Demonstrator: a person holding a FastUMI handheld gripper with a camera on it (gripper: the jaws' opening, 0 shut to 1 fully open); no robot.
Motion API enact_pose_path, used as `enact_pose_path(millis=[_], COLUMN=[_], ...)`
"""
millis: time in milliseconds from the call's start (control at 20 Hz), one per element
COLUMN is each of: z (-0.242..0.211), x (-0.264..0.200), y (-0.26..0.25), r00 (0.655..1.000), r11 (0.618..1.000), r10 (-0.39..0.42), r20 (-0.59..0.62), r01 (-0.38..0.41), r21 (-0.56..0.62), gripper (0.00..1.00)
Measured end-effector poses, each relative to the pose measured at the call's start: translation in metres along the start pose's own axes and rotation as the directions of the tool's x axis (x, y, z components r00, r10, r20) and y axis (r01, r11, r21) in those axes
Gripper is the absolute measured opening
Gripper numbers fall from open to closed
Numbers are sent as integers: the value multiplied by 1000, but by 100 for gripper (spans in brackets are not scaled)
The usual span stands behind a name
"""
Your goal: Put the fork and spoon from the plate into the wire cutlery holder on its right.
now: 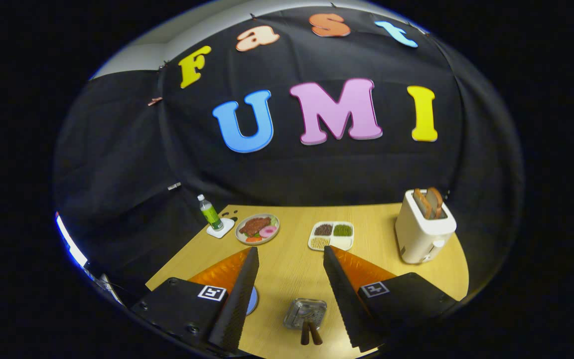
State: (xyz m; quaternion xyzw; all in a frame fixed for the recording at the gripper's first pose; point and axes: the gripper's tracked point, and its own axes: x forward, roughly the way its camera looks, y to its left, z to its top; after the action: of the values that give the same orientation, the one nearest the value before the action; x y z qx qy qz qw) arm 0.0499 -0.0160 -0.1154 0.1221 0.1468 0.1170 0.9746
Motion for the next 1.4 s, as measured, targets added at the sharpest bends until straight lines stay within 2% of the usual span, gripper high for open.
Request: enact_pose_path(millis=[100, 300, 400, 700, 1050, 1400], z=[28, 55, 61, 72, 62, 51], x=[-15, -39, -45, -67, -81, -79], y=[1, -6, -18, -34, -47, -61], r00=[997, 984, 978, 956, 953, 962], r11=[997, 988, 983, 972, 969, 973], r10=[26, 63, 63, 121, 153, 147], r20=[74, 164, 199, 267, 262, 230], r01=[-21, -39, -26, -60, -92, -98], r21=[-75, -151, -182, -225, -230, -211], gripper=[85, 96, 97, 97, 97, 97])
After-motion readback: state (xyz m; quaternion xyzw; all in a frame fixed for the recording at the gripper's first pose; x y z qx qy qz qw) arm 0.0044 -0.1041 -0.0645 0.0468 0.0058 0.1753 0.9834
